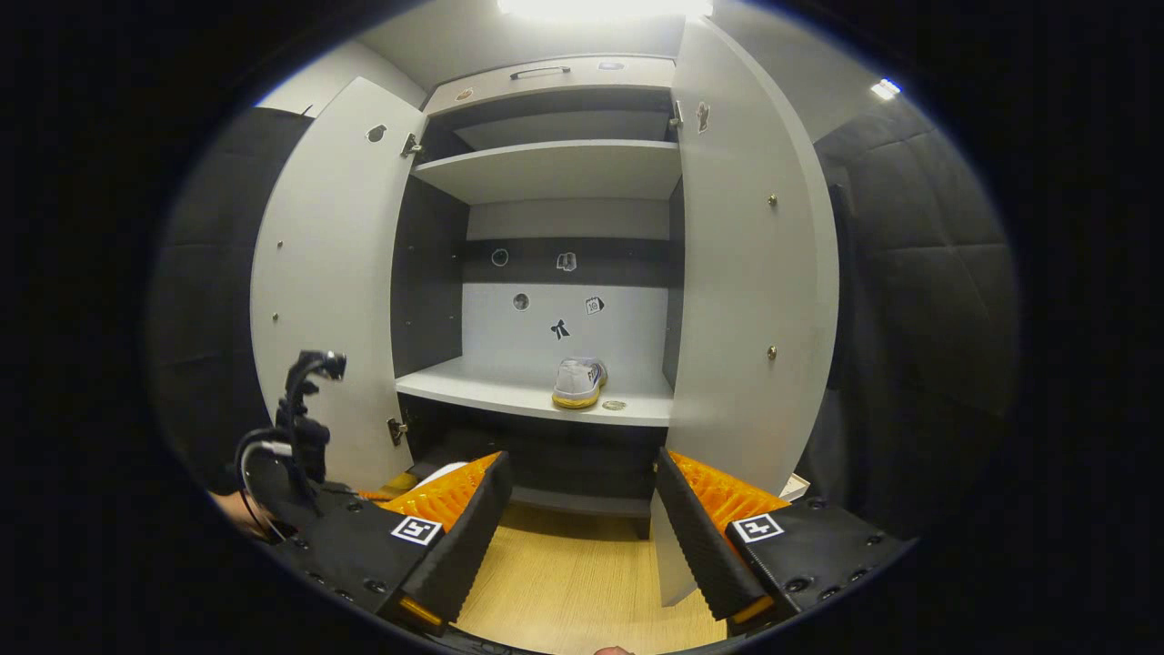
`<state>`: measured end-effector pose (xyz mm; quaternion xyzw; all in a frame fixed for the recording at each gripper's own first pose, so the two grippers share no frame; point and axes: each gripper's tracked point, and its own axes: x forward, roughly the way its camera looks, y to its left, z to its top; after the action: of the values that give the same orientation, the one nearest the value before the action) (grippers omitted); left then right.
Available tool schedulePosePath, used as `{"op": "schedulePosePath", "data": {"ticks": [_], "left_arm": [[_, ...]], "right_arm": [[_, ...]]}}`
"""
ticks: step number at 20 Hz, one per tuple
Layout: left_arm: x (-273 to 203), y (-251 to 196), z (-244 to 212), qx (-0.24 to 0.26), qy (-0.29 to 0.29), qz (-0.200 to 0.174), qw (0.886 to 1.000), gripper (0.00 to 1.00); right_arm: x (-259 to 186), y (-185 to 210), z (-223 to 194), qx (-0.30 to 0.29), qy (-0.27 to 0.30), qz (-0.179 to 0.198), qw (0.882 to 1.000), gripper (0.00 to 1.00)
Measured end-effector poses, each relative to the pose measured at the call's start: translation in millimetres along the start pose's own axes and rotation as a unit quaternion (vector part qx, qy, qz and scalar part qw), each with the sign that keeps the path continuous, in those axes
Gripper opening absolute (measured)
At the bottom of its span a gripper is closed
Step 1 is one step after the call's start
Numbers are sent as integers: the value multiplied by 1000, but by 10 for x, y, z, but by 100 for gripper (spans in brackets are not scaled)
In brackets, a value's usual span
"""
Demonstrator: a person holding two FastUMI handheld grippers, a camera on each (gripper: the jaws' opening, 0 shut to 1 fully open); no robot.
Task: Grab one shoe with the right hand and put it into the shoe cabinet, grab the other shoe with the left hand and put it into the shoe cabinet; then close the right door with the right hand and the left door with the left hand.
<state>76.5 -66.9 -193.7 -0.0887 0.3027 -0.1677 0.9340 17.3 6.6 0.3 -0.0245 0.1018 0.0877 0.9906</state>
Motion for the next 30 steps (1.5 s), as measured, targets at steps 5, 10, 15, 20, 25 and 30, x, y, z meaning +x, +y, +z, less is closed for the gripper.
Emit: {"op": "schedulePosePath", "data": {"ticks": [5, 10, 15, 20, 25, 30], "left_arm": [[46, -102, 658, 12, -52, -7, 999, 2], [200, -118, 1201, 12, -85, -4, 996, 2], [342, -100, 1768, 21, -121, 1, 992, 1], [613, 41, 2204, 23, -141, 19, 990, 2], [954, 239, 2583, 26, -159, 42, 986, 1], [1256, 359, 2749, 18, -163, 49, 985, 1]], "right_arm": [[-68, -52, -27, 1, 0, -3, 1000, 100], [-155, -138, -69, 3, 0, -12, 1000, 100], [-182, -230, -139, 8, 7, -23, 1000, 100], [-183, -267, -212, 9, 13, -26, 1000, 100], [-274, -372, -252, 20, 13, -38, 999, 100], [-344, -477, -355, 24, 24, -54, 998, 100]]}}
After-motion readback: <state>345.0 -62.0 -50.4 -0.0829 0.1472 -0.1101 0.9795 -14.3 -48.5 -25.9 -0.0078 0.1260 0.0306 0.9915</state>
